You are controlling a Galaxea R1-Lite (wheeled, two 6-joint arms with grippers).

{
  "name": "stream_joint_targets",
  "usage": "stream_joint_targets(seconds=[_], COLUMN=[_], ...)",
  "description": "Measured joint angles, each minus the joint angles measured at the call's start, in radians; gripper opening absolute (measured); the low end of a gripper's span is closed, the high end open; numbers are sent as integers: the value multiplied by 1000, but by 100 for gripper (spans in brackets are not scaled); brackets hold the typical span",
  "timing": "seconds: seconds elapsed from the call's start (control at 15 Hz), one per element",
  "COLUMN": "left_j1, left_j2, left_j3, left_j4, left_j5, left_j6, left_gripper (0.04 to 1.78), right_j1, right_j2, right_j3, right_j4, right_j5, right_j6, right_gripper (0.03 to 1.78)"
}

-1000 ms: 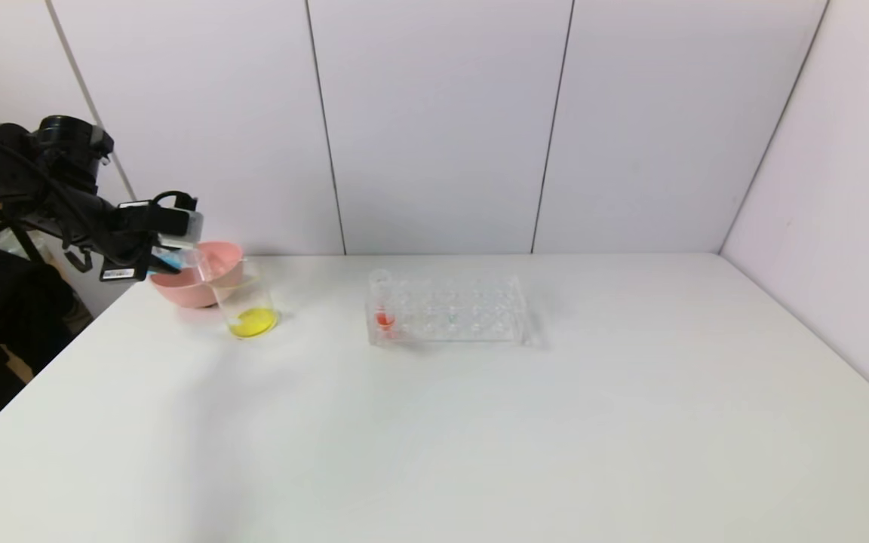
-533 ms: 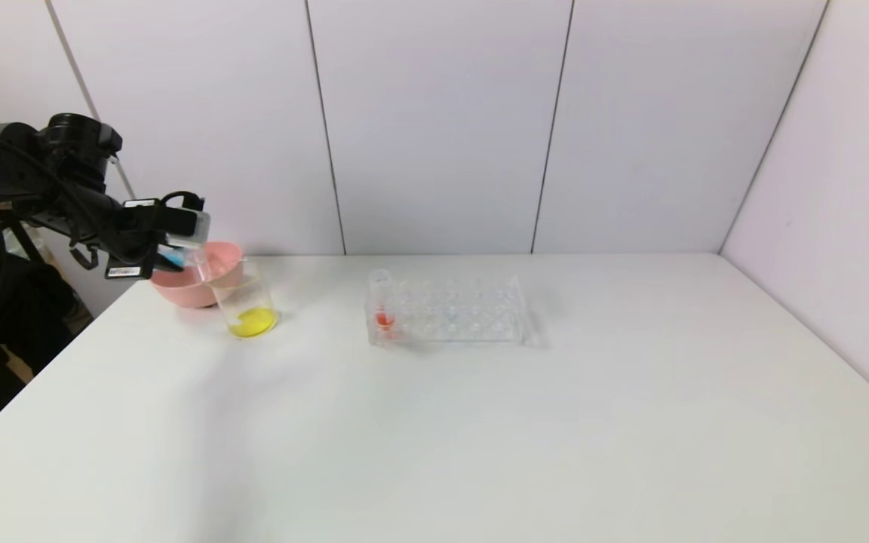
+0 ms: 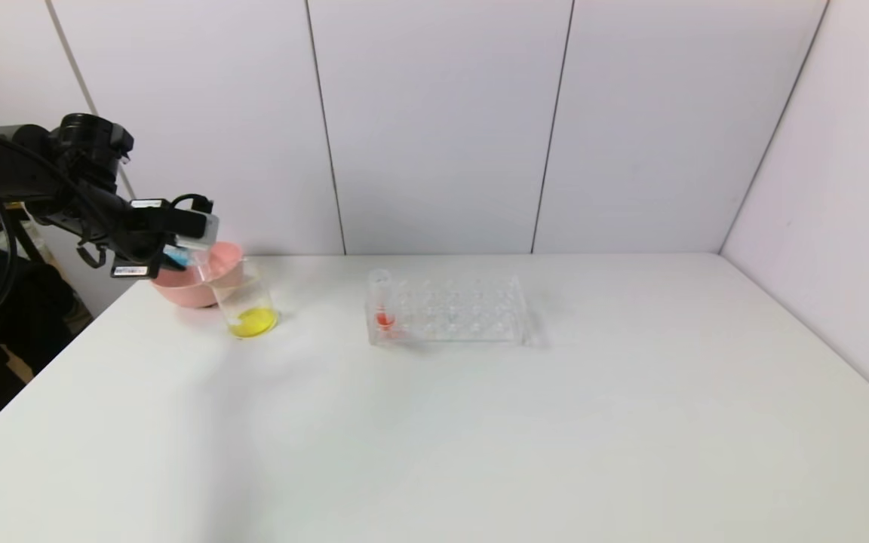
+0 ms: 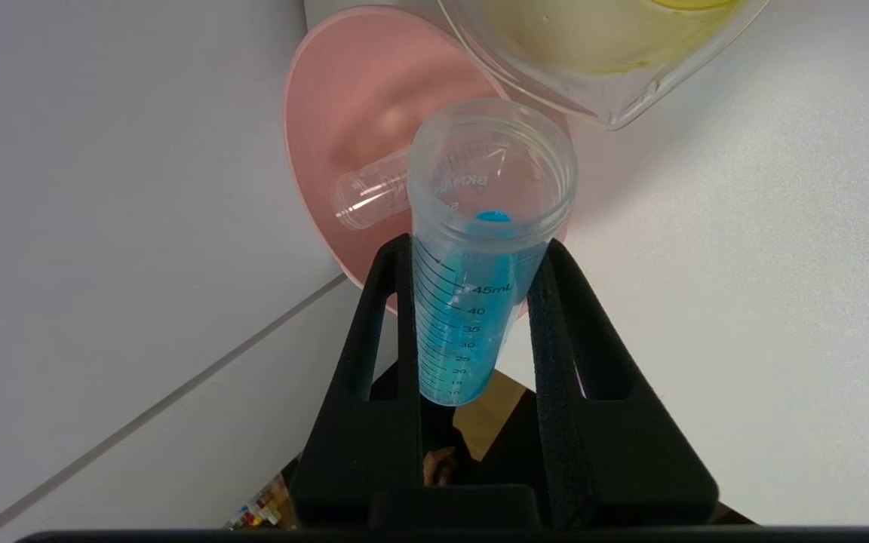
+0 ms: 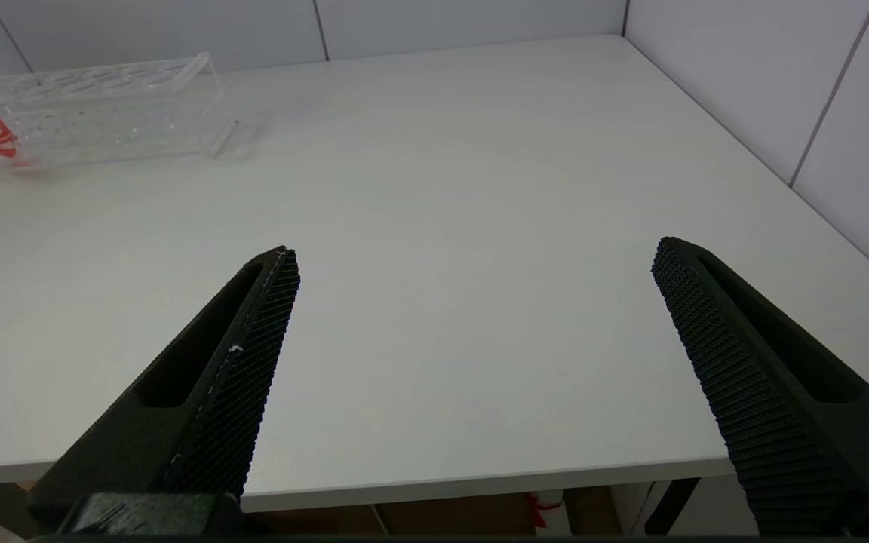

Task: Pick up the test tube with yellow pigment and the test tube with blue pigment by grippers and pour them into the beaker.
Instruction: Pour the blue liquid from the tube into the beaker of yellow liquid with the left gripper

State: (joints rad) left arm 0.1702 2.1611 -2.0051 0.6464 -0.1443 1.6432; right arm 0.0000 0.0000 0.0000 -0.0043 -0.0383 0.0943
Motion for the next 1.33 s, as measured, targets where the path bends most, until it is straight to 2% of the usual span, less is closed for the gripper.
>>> stream_joint_targets(seconds=[1.0, 1.33], left_j1=[-39, -40], left_j2=[4, 3], left_j3=[2, 2], left_j4=[-4, 0], left_j5=[99, 102], left_j6=[19, 26], left_gripper=[44, 44], right_j1=[0, 0], right_j2=[0, 0], right_j3=[0, 0], right_j4=[0, 0], right_j5=[0, 0], right_j6=[0, 0], right_gripper=[171, 171])
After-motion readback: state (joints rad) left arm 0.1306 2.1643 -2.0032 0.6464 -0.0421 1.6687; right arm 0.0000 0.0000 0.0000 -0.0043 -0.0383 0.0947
